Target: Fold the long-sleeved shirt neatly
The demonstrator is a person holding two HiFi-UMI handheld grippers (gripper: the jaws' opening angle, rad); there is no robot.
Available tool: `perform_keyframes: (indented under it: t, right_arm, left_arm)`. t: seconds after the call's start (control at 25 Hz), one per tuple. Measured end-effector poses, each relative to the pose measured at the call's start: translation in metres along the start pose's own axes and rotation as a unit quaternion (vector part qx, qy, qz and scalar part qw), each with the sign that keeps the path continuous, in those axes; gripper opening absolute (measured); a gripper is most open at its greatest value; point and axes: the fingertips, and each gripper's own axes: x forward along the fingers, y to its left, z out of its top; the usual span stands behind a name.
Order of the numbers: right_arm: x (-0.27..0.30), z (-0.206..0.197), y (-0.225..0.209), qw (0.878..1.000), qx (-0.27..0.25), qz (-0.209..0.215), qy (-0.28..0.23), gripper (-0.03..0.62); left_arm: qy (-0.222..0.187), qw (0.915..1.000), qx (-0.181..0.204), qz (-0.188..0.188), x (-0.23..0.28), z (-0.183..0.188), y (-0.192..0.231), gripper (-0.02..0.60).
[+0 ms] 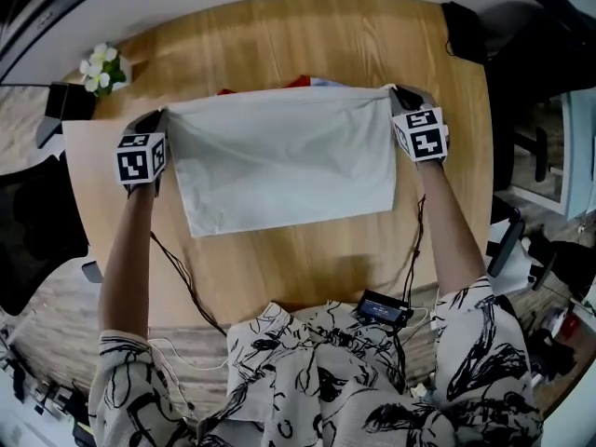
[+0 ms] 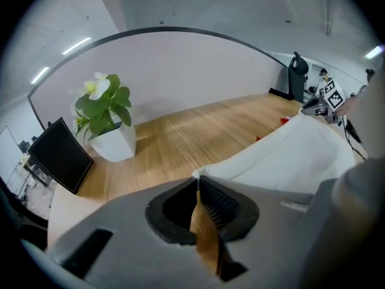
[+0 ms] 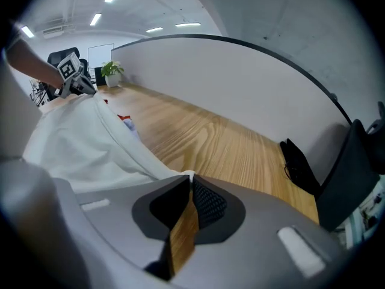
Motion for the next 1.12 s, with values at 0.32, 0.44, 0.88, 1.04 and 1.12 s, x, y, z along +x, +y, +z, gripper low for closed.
perform_keyframes:
  t: [0.32, 0.44, 0.88, 1.04, 1.12]
  right_arm:
    - [-0.004, -0.002, -0.023, 0.996, 0.042, 0.066, -0.037, 0.186]
    - [-0.024, 0.010, -0.040, 0.985, 0.085, 0.116, -0.092, 0.209]
    - [-0.023, 0.062, 0.054, 0.904, -0.376, 0.197, -0.057, 0.222]
    - [-0.005, 0.054, 0.066, 0.876, -0.434, 0.208, -0.018, 0.172]
    - [0.001, 0.050, 0.065, 0.876, -0.430, 0.216, -0.007, 0.155]
  left_arm:
    - [-0.085, 0.9917, -0.073, -0.064, -0.008, 0.014, 0.019, 0.161]
    - [-0.136, 0.9871, -0.030, -0.080, -0.032, 0.034, 0.036, 0.161]
    - [-0.029, 0.8674, 0.485, -0.105, -0.019, 0.038, -0.045, 0.152]
    - [0.013, 0.8415, 0.526, -0.124, -0.008, 0.023, -0.048, 0.148]
    - [0.033, 0.8359, 0.532, -0.131, -0.002, 0.014, -0.045, 0.135]
